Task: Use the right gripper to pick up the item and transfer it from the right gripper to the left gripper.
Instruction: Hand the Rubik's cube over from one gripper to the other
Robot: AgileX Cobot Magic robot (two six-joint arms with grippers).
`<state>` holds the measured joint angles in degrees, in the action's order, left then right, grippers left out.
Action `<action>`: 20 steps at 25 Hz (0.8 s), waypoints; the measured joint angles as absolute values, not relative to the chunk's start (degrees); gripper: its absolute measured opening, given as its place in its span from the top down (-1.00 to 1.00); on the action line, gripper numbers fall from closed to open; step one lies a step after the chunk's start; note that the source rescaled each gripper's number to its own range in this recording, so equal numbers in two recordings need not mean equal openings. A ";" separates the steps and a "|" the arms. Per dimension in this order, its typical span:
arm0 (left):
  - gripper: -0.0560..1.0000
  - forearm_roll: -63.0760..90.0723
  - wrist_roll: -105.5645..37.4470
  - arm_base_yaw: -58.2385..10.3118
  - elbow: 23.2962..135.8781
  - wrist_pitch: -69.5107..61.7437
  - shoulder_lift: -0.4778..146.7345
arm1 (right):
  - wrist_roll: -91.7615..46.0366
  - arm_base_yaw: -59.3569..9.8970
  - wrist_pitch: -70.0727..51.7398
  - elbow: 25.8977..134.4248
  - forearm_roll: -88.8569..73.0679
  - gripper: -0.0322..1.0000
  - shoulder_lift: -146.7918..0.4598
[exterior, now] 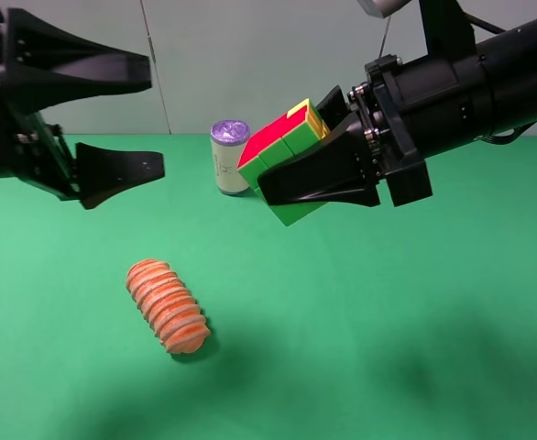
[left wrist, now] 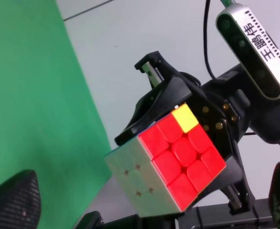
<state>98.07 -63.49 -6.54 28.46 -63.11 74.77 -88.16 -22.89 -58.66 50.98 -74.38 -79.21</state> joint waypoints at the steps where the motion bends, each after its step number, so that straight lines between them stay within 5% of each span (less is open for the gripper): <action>1: -0.75 98.48 -64.09 -7.43 28.53 -63.18 75.74 | -88.21 -22.89 -58.66 50.98 -74.38 0.90 -79.21; 20: -0.74 99.08 -66.56 -19.51 40.53 -62.82 89.73 | -93.77 -22.89 -57.60 50.98 -79.02 0.90 -79.21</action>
<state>99.08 -66.56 -19.51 40.53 -62.82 89.73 -93.77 -22.89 -57.60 50.98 -79.02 -79.21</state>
